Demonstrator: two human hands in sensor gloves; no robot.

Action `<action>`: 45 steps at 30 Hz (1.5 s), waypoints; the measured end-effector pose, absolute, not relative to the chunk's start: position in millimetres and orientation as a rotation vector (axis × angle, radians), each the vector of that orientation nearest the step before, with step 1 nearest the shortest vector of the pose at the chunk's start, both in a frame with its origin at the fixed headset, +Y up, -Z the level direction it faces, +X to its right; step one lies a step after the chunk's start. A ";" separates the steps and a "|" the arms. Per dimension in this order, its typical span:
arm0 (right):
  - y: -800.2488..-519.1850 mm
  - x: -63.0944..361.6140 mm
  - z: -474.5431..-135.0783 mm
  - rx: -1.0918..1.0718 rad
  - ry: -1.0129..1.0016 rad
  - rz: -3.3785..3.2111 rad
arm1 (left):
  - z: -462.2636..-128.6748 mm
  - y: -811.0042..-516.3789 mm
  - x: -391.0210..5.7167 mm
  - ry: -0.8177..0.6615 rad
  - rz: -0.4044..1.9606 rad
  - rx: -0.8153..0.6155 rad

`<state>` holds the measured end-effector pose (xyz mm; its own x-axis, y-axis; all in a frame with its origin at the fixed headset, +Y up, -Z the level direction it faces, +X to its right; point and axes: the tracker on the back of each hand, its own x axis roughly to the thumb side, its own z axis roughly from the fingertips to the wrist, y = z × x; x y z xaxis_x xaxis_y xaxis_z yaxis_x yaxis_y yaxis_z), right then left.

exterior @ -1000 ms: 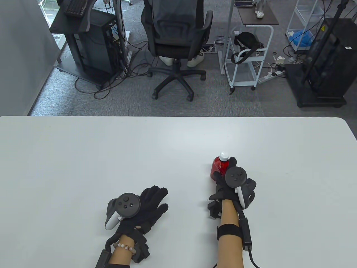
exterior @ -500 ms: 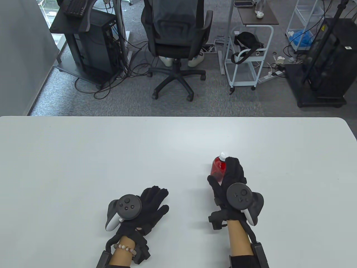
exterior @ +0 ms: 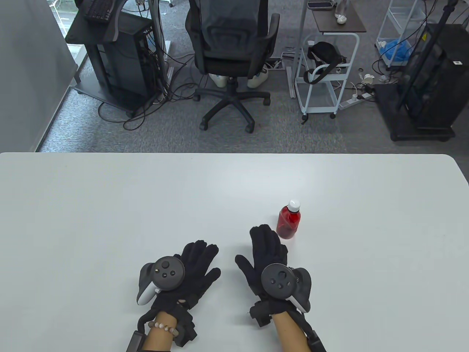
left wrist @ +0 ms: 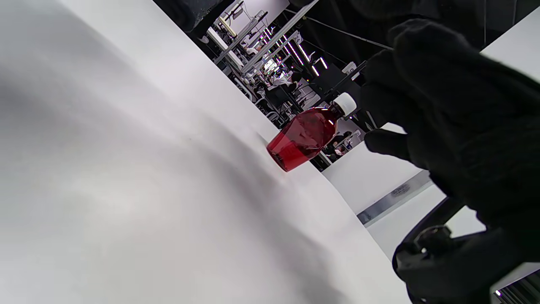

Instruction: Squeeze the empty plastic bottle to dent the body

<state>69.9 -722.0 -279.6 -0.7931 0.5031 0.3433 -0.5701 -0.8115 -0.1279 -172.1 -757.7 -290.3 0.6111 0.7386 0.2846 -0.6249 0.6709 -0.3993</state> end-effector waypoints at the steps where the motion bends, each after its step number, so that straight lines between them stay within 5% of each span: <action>1: -726.4 69.8 -278.9 0.410 -0.277 2.541 | -290.2 -758.0 -171.1 -0.454 0.793 -0.276; 26: -759.6 81.1 -292.3 0.375 0.206 2.611 | -288.8 -759.8 -165.5 -0.458 0.766 -0.283; 45: -760.0 80.5 -290.1 0.383 0.238 2.595 | -287.9 -762.7 -164.5 -0.448 0.760 -0.296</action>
<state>80.5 -760.0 -290.1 -0.8342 0.5035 0.2247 -0.4542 -0.8586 0.2378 -164.5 -762.7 -287.9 0.6381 0.7168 0.2813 -0.5937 0.6906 -0.4130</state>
